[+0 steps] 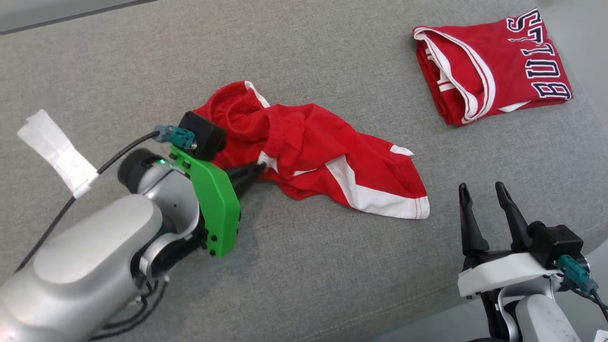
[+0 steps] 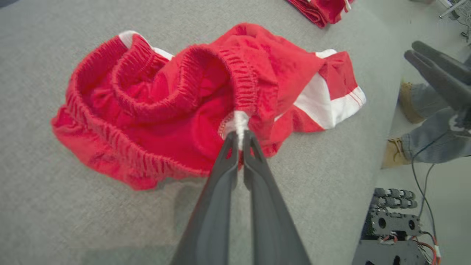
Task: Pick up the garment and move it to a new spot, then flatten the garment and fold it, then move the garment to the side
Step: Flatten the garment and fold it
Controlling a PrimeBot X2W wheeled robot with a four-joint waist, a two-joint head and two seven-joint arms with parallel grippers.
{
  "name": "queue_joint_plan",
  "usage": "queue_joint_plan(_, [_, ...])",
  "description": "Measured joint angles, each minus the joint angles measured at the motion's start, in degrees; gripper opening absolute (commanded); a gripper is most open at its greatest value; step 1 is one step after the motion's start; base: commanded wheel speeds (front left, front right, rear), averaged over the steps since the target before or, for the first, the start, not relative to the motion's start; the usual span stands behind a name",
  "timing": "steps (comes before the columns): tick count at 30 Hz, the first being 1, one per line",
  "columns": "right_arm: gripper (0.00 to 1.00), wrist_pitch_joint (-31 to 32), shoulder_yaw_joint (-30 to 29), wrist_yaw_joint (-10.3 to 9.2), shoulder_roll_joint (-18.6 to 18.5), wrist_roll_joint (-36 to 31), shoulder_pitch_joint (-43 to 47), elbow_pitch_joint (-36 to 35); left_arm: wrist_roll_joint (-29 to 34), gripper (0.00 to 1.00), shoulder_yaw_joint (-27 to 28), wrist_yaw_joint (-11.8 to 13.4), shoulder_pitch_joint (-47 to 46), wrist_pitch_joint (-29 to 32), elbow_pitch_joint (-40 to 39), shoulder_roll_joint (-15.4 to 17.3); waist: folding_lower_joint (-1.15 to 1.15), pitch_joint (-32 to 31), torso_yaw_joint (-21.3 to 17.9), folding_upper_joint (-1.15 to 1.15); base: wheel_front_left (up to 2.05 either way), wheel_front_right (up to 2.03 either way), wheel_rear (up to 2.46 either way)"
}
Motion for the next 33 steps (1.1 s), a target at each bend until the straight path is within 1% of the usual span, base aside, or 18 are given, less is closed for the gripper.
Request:
queue_joint_plan(2, [1.0, 0.0, -0.33, 0.0, 0.0, 0.0, 0.46, -0.02, -6.62, 0.0, 1.85, 0.0, 2.46, 2.12, -5.82, 1.1, 0.0, -0.26, 0.61, 0.0, 0.0, 0.0, 0.0])
queue_joint_plan(3, [1.0, 0.0, -0.34, 0.0, -0.01, 0.01, 0.53, -0.01, -9.83, 0.0, 2.97, 0.55, 3.47, 3.18, -9.25, 2.24, 0.0, -0.38, 0.96, 0.0, 0.0, 0.0, 0.0])
queue_joint_plan(4, [1.0, 0.0, -0.34, 0.0, 0.0, 0.15, 0.53, -0.02, -13.46, 0.0, 4.8, 1.6, 4.46, 3.61, -12.84, 3.55, 0.0, -0.44, 1.31, 0.0, 0.0, 0.0, 0.0])
queue_joint_plan(7, [1.0, 0.0, 0.4, 0.0, 0.0, 1.09, 0.14, -0.03, -23.36, 0.0, 10.65, 6.81, 7.41, 3.69, -22.4, 7.64, 0.0, -0.35, 2.23, 0.0, 0.0, 0.0, 0.0])
queue_joint_plan(10, [1.0, 0.0, 1.48, 0.0, 0.0, 1.9, -1.02, -0.01, -31.95, 0.0, 15.52, 12.52, 11.32, 1.7, -29.6, 9.8, 0.0, 0.42, 2.77, 0.0, 0.0, 0.0, 0.0])
queue_joint_plan(12, [1.0, 0.0, 2.22, 0.0, 0.01, 2.29, -1.66, 0.04, -36.1, 0.0, 18.14, 15.84, 14.23, -0.24, -32.76, 10.99, 0.0, 1.03, 3.01, 0.0, 0.0, 0.0, 0.0])
queue_joint_plan(14, [1.0, 0.0, 2.54, 0.0, 0.02, 2.69, -2.01, 0.08, -39.53, 0.0, 20.73, 18.6, 17.0, -2.87, -34.87, 11.88, 0.0, 1.61, 3.15, 0.0, 0.0, 0.0, 0.0])
queue_joint_plan(16, [1.0, 0.0, 2.65, 0.0, 0.0, 2.74, -2.09, 0.22, -42.25, 0.0, 23.39, 20.51, 19.28, -5.65, -35.65, 12.72, 0.0, 2.04, 3.25, 0.0, 0.0, 0.0, 0.0])
queue_joint_plan(18, [1.0, 0.0, 2.79, 0.0, 0.01, 2.79, -2.19, 0.53, -42.77, 0.0, 25.12, 21.52, 20.96, -7.79, -35.45, 14.14, 0.0, 2.3, 3.31, 0.0, 0.0, 0.0, 0.0])
queue_joint_plan(20, [1.0, 0.0, 2.76, 0.0, 0.01, 2.78, -2.32, 0.71, -42.81, 0.0, 25.76, 21.75, 22.9, -9.26, -33.84, 15.55, 0.0, 2.29, 3.34, 0.0, 0.0, 0.0, 0.0])
queue_joint_plan(21, [1.0, 0.0, 2.76, 0.0, 0.01, 2.77, -2.33, 0.82, -42.81, 0.0, 25.85, 21.42, 24.05, -9.87, -32.55, 16.0, 0.0, 2.23, 3.34, 0.0, 0.0, 0.0, 0.0])
queue_joint_plan(24, [1.0, 0.0, 3.02, 0.0, 0.01, 2.66, -2.34, 1.14, -42.14, 0.0, 25.01, 18.13, 26.98, -10.83, -27.92, 16.66, 0.0, 2.0, 3.19, 0.0, 0.0, 0.0, 0.0])
queue_joint_plan(27, [1.0, 0.0, 2.93, 0.0, 0.0, 2.4, -2.44, 1.21, -39.09, 0.0, 22.05, 14.13, 29.11, -10.78, -23.42, 16.91, 0.0, 1.68, 3.03, 0.0, 0.0, 0.0, 0.0])
queue_joint_plan(31, [1.0, 0.0, 2.77, 0.0, 0.01, 1.22, -2.26, 1.32, -33.76, 0.0, 18.86, 9.23, 29.8, -11.51, -17.48, 15.49, 0.0, 1.19, 3.35, 0.0, 0.0, 0.0, 0.0])
queue_joint_plan(33, [1.0, 0.0, 2.45, 0.0, 0.01, 0.7, -1.8, 1.37, -31.56, 0.0, 17.94, 7.72, 29.8, -12.58, -14.59, 14.23, 0.0, 0.8, 3.64, 0.0, 0.0, 0.0, 0.0])
